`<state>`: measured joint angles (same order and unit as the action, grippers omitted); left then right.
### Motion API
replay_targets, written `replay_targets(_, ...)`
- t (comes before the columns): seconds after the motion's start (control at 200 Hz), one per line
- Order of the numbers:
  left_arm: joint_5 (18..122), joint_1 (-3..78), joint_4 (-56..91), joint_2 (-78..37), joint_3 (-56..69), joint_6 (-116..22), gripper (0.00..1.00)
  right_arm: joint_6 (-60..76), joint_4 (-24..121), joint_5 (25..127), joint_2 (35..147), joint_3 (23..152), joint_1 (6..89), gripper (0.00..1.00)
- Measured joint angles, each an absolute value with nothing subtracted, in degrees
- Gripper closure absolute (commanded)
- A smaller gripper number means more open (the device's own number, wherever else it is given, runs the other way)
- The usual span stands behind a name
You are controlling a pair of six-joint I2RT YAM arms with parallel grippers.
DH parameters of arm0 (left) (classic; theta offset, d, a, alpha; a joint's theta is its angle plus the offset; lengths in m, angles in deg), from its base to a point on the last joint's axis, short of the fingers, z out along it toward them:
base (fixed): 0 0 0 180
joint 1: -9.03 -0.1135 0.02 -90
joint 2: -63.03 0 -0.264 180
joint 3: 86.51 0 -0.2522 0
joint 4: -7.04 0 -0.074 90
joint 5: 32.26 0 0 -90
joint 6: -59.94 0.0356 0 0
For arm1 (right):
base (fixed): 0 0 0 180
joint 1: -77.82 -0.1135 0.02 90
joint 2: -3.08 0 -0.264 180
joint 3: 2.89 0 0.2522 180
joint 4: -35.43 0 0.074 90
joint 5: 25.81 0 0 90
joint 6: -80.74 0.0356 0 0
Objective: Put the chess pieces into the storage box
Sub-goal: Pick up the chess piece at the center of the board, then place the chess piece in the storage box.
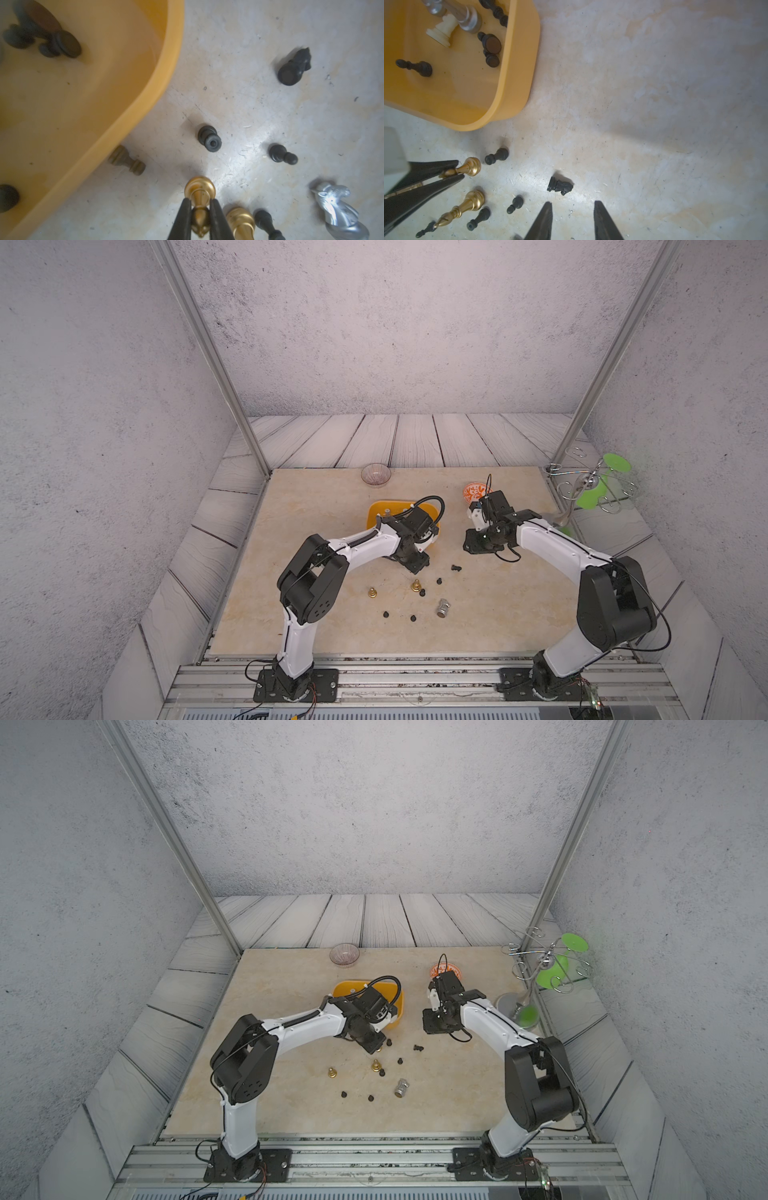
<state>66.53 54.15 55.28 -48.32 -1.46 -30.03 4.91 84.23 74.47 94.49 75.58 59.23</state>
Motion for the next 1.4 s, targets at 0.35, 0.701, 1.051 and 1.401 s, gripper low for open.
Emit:
replay_targets(0.35, 61.8, 52.8, 56.9, -42.1, -9.3, -29.4, 0.88, 4.9, 84.2, 74.5, 93.2, 75.0, 60.0, 0.65)
replay_targets(0.701, 59.0, 38.8, 57.8, -43.2, -12.9, -29.3, 0.88, 4.9, 84.1, 74.5, 92.5, 74.2, 60.5, 0.65)
replay_targets(1.051, 57.5, 35.1, 57.5, -52.2, -16.1, -29.4, 0.88, 4.9, 84.1, 74.5, 92.5, 74.0, 60.8, 0.65)
replay_targets(1.401, 56.8, 35.0, 57.1, -56.6, -20.3, -29.1, 0.88, 4.9, 84.1, 74.6, 92.5, 74.0, 61.0, 0.65)
